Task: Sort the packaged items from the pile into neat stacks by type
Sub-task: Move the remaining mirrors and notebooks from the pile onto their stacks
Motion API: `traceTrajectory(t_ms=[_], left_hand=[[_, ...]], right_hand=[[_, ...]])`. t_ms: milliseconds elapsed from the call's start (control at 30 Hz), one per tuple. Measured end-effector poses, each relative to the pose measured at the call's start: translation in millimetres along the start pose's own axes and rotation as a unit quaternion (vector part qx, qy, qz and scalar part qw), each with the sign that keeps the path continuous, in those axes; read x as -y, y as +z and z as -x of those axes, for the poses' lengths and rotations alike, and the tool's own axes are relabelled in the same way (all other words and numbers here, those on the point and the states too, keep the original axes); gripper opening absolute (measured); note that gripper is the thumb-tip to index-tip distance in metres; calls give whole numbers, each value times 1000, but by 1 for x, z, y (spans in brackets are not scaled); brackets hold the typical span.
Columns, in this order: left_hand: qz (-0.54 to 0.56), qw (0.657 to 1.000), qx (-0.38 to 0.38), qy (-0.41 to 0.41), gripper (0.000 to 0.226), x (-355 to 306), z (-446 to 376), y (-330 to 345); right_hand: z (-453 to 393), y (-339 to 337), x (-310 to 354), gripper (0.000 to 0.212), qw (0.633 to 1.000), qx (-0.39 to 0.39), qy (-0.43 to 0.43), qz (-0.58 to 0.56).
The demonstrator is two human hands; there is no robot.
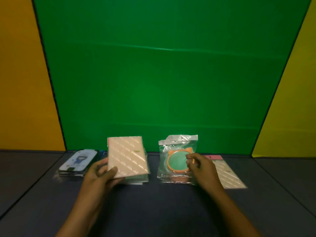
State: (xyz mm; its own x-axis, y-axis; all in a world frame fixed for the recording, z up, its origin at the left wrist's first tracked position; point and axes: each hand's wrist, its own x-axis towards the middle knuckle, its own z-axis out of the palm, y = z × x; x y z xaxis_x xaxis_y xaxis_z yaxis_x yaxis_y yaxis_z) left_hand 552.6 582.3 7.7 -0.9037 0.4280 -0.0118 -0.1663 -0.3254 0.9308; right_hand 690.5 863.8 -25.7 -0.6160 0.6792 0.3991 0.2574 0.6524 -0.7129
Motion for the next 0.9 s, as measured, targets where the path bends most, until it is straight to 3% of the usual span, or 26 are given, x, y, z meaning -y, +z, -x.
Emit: traceTrajectory(t_ms=[133, 700, 900], left_hand=[[1, 1000, -24, 6, 39, 5, 22, -1], [22, 1000, 2, 19, 38, 1, 18, 30], [16, 1000, 25, 8, 37, 11, 5, 44]], right_hand=[[-5, 3, -14, 21, 995, 23, -23, 95], [-2, -22, -19, 28, 994, 71, -45, 65], [-3, -36, -36, 36, 990, 62, -50, 115]])
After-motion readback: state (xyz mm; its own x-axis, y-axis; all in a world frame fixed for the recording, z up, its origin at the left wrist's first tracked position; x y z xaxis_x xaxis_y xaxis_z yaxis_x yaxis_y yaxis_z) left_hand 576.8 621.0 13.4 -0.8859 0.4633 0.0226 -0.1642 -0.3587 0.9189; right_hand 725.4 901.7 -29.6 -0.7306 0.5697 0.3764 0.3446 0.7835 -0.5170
